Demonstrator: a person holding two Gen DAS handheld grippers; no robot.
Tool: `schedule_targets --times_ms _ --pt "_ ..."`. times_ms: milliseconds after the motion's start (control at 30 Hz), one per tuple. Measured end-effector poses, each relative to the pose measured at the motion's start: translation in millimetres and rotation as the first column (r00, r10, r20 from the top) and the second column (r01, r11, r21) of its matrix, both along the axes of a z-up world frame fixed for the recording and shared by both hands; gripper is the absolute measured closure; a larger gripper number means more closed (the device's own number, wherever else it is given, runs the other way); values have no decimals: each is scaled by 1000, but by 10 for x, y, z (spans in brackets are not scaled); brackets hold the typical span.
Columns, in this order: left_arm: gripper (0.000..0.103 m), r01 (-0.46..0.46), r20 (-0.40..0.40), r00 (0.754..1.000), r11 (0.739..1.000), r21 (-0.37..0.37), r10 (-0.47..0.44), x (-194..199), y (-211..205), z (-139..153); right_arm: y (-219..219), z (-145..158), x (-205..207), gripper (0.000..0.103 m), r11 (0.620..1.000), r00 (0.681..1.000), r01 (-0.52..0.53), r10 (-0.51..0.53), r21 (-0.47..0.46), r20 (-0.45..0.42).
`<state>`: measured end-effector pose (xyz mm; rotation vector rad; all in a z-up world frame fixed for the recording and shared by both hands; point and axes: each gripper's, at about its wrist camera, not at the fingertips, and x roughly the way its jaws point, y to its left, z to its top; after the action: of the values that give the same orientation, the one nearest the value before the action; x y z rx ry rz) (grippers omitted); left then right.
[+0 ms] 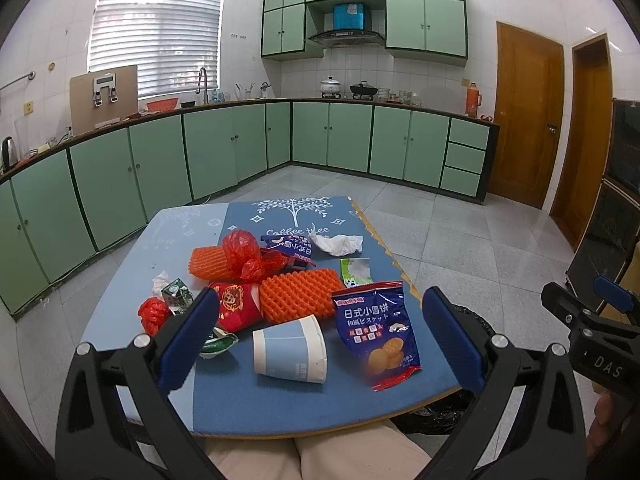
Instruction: Collect trash
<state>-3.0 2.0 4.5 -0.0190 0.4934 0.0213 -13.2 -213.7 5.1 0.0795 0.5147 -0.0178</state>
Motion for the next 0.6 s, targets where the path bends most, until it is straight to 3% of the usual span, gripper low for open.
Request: schedule_targets --times_ms 600 --pt "5 0 0 1000 1000 0 0 1 6 -1 -6 5 6 6 1000 1000 0 0 1 1"
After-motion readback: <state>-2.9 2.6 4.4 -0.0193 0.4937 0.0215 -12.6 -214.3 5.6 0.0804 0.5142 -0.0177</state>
